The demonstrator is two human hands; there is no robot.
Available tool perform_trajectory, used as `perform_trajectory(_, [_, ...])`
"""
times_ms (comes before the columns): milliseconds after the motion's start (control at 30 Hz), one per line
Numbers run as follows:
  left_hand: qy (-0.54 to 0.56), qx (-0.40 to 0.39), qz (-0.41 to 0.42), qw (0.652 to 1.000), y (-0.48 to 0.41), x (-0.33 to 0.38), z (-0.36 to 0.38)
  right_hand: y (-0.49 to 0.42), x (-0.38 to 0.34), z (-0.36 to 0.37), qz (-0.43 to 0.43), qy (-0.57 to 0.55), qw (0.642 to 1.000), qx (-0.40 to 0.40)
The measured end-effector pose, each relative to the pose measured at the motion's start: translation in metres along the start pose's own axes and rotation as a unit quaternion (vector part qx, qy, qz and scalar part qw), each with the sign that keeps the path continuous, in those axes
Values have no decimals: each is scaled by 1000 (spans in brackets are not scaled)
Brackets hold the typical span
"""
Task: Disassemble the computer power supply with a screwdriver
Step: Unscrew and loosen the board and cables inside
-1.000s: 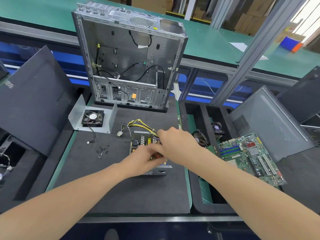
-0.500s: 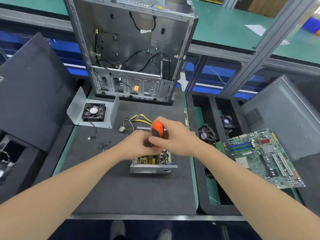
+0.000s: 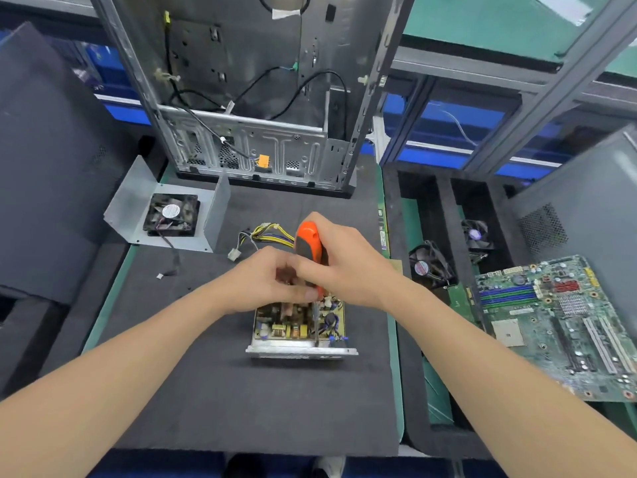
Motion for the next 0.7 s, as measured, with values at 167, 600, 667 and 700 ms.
perform_trajectory(167, [-4, -33, -6, 999, 3, -6, 0, 2, 1, -2, -8, -13, 1000, 21])
perform_trajectory(600, [-17, -26, -31, 999, 7, -18, -1, 14, -6, 13, -32, 4, 999, -4])
perform_trajectory(667, [-14, -30, -27, 999, 8, -18, -1, 15, -7, 9, -35, -2, 999, 9])
perform_trajectory(700, [-12, -29, -25, 999, 7, -18, -1, 15, -8, 7, -36, -3, 999, 13])
Point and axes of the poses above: each hand's wrist, its own y-axis away from the middle knuckle, its own z-axis out of the palm, x = y × z, the point moved 8 cm from there along -y, towards the middle knuckle, and after that the axes turned 5 degrees about -x, right-handed, at the moved point
